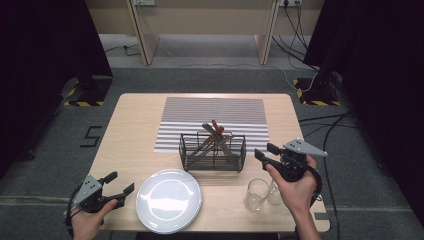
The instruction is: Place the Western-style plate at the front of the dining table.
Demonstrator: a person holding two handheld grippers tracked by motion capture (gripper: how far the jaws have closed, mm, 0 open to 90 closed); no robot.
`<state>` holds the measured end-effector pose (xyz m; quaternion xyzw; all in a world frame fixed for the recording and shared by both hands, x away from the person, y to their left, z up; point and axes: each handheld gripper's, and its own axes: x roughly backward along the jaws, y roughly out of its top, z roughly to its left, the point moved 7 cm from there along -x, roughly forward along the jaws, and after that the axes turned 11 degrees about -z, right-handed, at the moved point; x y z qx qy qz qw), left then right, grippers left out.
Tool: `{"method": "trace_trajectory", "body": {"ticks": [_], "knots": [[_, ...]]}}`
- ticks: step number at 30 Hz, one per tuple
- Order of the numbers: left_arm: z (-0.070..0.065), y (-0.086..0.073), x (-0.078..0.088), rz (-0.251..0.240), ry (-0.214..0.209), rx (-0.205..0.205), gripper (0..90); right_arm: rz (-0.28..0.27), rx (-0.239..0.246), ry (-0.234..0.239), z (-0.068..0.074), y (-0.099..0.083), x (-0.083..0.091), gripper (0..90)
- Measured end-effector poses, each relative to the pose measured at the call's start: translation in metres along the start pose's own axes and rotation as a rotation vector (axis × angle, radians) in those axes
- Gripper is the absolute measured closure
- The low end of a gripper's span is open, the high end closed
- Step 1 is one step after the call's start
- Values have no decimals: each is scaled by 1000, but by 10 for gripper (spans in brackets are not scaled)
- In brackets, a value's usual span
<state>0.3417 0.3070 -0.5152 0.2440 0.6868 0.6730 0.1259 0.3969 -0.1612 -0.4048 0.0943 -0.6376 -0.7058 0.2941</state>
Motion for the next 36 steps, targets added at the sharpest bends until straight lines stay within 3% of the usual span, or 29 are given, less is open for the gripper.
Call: {"method": "trace_trajectory", "body": {"ticks": [10,23,26,27,36], "knots": [[-7,-2,-2,23,-22,9,188,17,15,63,25,-4,-9,467],[-12,-10,0,62,-48,12,201,65,73,179,73,-15,-31,468],[-12,-10,-1,72,-55,-3,201,75,87,185,77,-17,-34,469],[-13,-9,-3,77,-60,-31,202,85,90,194,80,-20,-37,470],[-23,-16,-7,112,-112,12,223,131,106,240,98,-36,-45,475]]}}
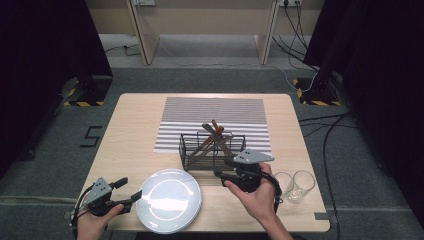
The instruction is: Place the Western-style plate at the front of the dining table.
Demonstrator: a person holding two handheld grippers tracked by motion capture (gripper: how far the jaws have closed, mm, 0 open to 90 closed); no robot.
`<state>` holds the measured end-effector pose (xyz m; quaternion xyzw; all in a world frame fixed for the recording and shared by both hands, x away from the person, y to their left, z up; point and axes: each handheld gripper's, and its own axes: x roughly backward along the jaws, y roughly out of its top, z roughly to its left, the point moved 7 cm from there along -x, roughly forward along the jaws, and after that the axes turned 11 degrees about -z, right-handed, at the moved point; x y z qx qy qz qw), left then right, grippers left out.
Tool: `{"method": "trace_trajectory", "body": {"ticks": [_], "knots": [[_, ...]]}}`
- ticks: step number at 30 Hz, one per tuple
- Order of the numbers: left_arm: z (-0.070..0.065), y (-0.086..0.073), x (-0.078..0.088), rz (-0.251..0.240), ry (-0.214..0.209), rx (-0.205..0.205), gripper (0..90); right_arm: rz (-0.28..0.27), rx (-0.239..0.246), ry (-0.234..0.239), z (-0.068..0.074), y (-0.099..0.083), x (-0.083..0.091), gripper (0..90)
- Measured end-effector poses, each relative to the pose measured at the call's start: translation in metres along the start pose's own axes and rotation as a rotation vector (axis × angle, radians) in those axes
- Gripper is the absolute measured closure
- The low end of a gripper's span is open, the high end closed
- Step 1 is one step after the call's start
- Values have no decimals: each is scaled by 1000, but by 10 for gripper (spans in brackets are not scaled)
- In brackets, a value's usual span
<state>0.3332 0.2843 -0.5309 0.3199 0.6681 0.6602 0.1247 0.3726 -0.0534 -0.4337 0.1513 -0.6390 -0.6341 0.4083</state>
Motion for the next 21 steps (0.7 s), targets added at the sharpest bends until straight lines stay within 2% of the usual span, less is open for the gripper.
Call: {"method": "trace_trajectory", "body": {"ticks": [2,4,13,17,19,21], "knots": [[-1,-1,0,12,-8,0,238,6,5,5,2,-2,-2,477],[-3,-3,-2,25,-28,4,268,30,5,30,6,-7,-8,494],[-6,-10,-4,64,-41,42,286,103,5,72,16,-27,-26,498],[-11,-12,-5,87,-86,47,293,143,-11,88,16,-37,-32,498],[-11,-13,-5,91,-91,52,293,154,-11,91,16,-39,-33,497],[-12,-16,-4,108,-102,75,293,177,-26,108,17,-46,-36,494]]}}
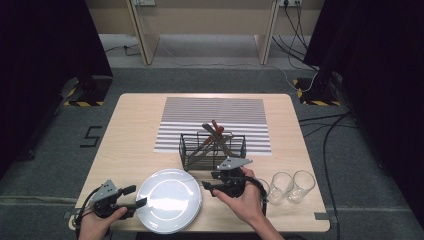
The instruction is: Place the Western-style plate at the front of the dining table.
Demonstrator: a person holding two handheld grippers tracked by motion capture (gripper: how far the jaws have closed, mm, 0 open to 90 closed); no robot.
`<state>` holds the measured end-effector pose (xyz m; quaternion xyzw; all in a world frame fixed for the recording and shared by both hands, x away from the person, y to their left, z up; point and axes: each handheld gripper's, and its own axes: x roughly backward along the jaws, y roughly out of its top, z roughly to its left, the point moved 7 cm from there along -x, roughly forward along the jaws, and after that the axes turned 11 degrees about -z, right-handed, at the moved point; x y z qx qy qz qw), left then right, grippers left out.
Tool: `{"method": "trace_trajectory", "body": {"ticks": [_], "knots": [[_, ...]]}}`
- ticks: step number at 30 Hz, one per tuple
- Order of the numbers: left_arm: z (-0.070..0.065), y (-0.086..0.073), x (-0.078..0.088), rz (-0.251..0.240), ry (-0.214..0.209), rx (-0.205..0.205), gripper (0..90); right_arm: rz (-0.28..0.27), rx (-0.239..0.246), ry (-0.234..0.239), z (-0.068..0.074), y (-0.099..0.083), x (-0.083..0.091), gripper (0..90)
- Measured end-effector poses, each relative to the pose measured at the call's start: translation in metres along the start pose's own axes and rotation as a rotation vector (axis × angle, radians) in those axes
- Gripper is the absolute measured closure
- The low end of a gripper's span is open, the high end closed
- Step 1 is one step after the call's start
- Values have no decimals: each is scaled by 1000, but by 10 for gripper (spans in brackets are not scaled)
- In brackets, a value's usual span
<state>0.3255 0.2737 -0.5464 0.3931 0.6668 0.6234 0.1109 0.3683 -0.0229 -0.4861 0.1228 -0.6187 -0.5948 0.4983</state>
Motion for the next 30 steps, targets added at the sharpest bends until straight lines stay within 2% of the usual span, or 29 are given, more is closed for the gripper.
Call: {"method": "trace_trajectory", "body": {"ticks": [3,7,10,12,22,30], "knots": [[0,-4,-1,20,-13,17,295,28,-11,14,1,-6,-4,493],[-3,-5,0,20,-32,32,305,81,-15,37,3,-15,-9,492],[-5,-5,2,24,-43,32,311,122,-11,62,10,-20,-11,489],[-5,-5,3,22,-44,35,310,136,3,75,14,-21,-11,487],[-11,-4,5,22,-51,40,300,169,4,91,20,-30,-16,486],[-16,-3,4,34,-64,26,300,227,-34,140,25,-43,-23,484]]}}
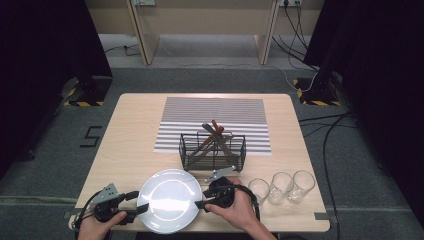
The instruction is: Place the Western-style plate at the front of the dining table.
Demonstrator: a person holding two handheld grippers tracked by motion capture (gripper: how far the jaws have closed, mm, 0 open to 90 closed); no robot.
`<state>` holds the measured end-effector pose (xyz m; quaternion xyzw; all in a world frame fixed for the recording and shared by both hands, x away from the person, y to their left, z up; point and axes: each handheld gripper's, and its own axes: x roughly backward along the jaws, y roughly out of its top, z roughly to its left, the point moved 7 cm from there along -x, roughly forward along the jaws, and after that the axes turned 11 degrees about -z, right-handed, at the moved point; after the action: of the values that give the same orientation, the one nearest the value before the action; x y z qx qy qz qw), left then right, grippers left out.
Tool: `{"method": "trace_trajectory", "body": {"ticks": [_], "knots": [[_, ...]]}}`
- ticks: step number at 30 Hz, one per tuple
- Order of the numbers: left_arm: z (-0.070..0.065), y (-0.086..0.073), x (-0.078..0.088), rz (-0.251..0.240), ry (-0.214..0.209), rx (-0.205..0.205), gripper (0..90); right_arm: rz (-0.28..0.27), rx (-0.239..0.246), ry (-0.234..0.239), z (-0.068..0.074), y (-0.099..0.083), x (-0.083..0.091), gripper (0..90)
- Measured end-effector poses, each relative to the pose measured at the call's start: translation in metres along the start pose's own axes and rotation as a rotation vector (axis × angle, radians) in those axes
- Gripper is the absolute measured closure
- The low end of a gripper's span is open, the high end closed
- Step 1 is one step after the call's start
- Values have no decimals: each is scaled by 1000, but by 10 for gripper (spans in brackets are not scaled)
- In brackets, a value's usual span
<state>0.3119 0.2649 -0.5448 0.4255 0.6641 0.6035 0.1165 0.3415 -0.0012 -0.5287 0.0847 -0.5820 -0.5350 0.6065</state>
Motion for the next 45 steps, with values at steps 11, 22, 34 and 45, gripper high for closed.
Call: {"method": "trace_trajectory", "body": {"ticks": [11,22,34,45], "knots": [[0,0,-1,3,-4,-4,301,66,-42,43,-2,-10,0,473],[0,1,-3,6,5,-10,302,65,-56,80,4,-11,-4,470],[0,1,-3,3,10,-3,305,23,-90,93,3,-5,1,479],[-5,0,-14,-6,2,-38,332,4,-86,110,5,10,-4,487]]}}
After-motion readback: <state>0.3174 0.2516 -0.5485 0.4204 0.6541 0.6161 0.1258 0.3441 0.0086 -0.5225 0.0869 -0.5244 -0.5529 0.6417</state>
